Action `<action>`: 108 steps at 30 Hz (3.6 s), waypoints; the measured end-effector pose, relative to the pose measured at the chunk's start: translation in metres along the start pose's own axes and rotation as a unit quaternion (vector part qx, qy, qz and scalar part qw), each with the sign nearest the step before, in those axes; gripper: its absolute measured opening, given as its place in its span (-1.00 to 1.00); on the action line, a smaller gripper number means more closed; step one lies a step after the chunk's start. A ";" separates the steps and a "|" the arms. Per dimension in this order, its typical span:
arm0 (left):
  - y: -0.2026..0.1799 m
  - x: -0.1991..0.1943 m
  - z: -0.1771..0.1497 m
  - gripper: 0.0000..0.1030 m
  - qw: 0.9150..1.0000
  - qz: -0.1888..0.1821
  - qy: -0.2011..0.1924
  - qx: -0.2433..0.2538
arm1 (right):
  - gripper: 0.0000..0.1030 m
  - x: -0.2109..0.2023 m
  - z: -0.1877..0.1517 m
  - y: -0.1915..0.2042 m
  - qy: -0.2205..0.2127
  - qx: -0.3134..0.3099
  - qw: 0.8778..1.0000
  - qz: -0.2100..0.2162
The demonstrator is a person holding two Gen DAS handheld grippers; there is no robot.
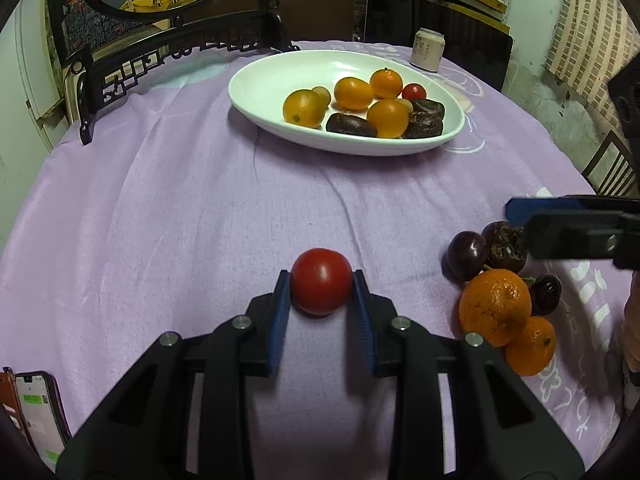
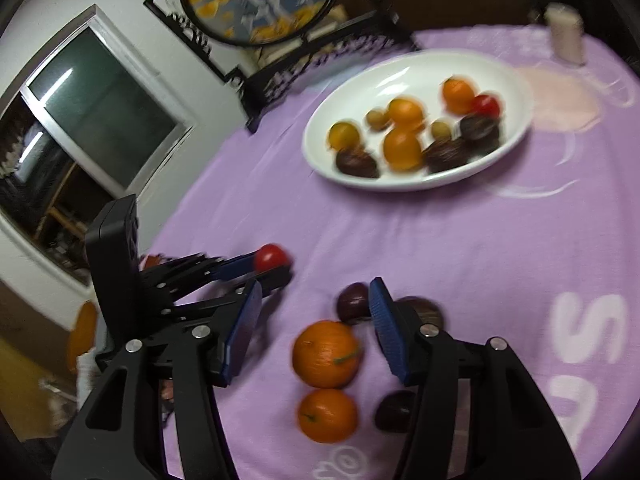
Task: Organize fruits
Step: 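Grasp a red tomato with the left tool while the right tool grasps a dark cherry, then carry the tomato and cherry over the white plate and open both tools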
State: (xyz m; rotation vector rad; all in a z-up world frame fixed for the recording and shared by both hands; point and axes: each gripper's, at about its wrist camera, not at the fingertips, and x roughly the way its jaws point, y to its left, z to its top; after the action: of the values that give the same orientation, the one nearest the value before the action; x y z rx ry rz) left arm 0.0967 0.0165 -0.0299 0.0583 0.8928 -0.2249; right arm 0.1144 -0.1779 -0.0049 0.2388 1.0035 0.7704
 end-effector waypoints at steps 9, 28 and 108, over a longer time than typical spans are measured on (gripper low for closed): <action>-0.002 0.000 -0.002 -0.40 1.000 0.003 0.001 0.007 | -0.26 0.026 0.010 0.014 0.070 -0.060 0.989 -0.113; -0.002 0.000 -0.002 -0.39 1.000 0.002 -0.002 0.011 | -0.40 -0.002 0.002 -0.017 -0.001 -0.040 0.988 -0.150; 0.003 0.002 0.004 -0.40 1.000 -0.011 0.001 0.014 | -0.40 -0.053 -0.020 -0.090 -0.062 0.073 0.983 -0.159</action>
State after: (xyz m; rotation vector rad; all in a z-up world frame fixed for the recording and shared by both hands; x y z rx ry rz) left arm 0.1020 0.0181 -0.0292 0.0740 0.8922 -0.2576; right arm 0.1243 -0.2818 -0.0267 0.2420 0.9521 0.3881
